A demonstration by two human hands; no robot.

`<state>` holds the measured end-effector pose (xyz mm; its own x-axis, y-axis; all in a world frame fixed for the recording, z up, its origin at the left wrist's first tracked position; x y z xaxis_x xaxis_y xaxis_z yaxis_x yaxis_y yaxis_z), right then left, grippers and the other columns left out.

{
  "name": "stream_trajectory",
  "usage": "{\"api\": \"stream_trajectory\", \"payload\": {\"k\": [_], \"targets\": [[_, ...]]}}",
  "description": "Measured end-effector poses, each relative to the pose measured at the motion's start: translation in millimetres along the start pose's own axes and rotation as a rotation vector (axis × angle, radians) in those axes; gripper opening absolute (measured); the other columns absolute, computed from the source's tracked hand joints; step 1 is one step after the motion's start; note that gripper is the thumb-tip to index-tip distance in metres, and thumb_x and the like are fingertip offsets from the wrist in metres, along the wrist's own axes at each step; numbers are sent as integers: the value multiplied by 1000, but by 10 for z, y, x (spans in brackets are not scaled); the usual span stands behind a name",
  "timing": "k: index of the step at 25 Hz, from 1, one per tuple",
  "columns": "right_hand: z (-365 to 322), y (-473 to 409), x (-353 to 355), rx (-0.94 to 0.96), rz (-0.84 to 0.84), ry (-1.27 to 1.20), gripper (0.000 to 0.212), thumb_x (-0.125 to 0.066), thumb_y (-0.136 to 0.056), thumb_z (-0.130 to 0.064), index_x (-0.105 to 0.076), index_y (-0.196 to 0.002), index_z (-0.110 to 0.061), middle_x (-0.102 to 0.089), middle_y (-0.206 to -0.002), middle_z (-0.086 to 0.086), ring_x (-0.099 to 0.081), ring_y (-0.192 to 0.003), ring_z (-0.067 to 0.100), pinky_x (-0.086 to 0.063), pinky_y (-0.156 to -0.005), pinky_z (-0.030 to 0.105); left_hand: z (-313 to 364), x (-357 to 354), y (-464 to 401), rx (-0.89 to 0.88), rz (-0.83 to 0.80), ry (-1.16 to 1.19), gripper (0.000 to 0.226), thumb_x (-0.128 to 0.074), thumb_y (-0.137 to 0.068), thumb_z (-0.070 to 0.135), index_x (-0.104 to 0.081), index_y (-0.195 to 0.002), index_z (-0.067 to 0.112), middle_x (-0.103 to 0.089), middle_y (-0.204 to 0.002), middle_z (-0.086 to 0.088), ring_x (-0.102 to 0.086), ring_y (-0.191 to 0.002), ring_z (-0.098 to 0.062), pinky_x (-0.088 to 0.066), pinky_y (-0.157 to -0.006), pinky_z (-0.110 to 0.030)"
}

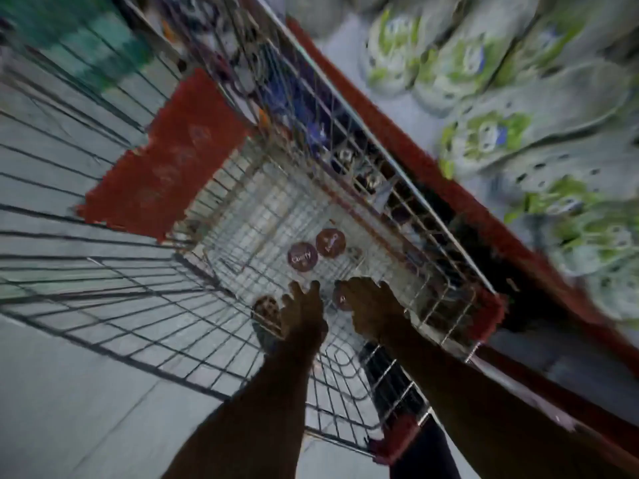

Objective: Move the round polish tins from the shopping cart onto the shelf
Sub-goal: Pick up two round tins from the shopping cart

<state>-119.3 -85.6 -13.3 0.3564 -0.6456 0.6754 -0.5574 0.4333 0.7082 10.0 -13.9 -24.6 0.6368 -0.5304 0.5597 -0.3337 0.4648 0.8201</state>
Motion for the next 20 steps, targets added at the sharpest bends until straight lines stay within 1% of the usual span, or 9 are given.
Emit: {"api": "stream_trajectory", "payload": {"k": [1, 2, 3, 5, 7, 9, 12, 18, 20], "targets": [[6, -65, -113, -12, -17, 39, 79, -60, -92, -19, -18, -158, -26, -27, -162, 6, -29, -148, 27, -30, -117, 51, 15, -124, -24, -20, -28, -36, 52, -48, -104, 25, -38, -154, 15, -34, -160, -23, -38, -145, -44, -33, -118, -56], [34, -168, -212, -19, 13, 39, 73, -61, -93, -17, -25, -156, -26, -29, -160, 7, -32, -145, 29, -36, -113, 53, 35, -249, -103, -48, 59, -119, 51, -53, -102, 23, -43, -152, 18, -40, -157, -23, -44, -141, -43, -38, -116, -54], [56, -253, -344, -13, 52, 46, 63, -61, -92, -14, -36, -149, -25, -36, -154, 10, -40, -139, 33, -43, -106, 52, 24, -403, -129, -79, 172, -179, 51, -61, -96, 21, -52, -145, 25, -51, -150, -21, -56, -131, -42, -47, -107, -50], [53, -384, -364, 15, 121, 89, 40, -60, -92, -10, -50, -130, -18, -50, -133, 13, -53, -119, 37, -55, -84, 47, 45, -451, -116, -137, 169, -372, 46, -73, -80, 23, -66, -123, 36, -70, -126, -12, -72, -100, -30, -58, -80, -40], [62, -425, -311, 7, 134, 60, 36, -63, -88, -7, -52, -121, -16, -53, -121, 12, -56, -109, 35, -59, -73, 45, 49, -366, -92, -176, 211, -394, 51, -75, -74, 16, -64, -121, 33, -68, -118, -9, -70, -92, -28, -57, -69, -38], [53, -346, -134, -22, 111, -30, 51, -73, -78, -10, -49, -123, -14, -52, -122, 13, -55, -110, 36, -61, -71, 44, 16, -113, -32, -151, 260, -290, 64, -73, -75, 7, -52, -132, 26, -56, -125, -16, -64, -103, -36, -57, -76, -46], [-105, -112, 395, -38, 147, -86, 72, -79, -72, -29, -43, -133, -13, -49, -131, 15, -53, -115, 36, -60, -74, 44, -63, 536, 208, -193, 338, -260, 73, -73, -79, 17, -37, -142, 22, -45, -138, -19, -54, -118, -41, -54, -90, -55], [-628, 481, 2407, 35, 501, -68, 82, -78, -65, -46, -50, -134, -10, -58, -124, 19, -58, -110, 40, -53, -89, 46, -127, 2692, 1071, -356, 695, -260, 57, -63, -72, 38, -48, -126, 26, -51, -124, -13, -56, -109, -37, -52, -87, -49], [-770, 810, 3193, 69, 684, -50, 82, -78, -64, -46, -52, -133, -8, -59, -120, 21, -60, -105, 41, -53, -86, 47, -81, 3450, 1501, -380, 827, -220, 59, -61, -70, 43, -50, -126, 30, -51, -121, -11, -55, -109, -36, -50, -90, -47]]}}
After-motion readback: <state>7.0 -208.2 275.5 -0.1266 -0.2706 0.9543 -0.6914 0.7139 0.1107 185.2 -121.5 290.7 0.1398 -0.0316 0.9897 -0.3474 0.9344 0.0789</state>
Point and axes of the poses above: each hand's wrist, its own y-axis away from the middle knuckle, its own x-axis out of the back of the hand, z = x × y, the point moved 3 cm from there along -y, towards the middle knuckle
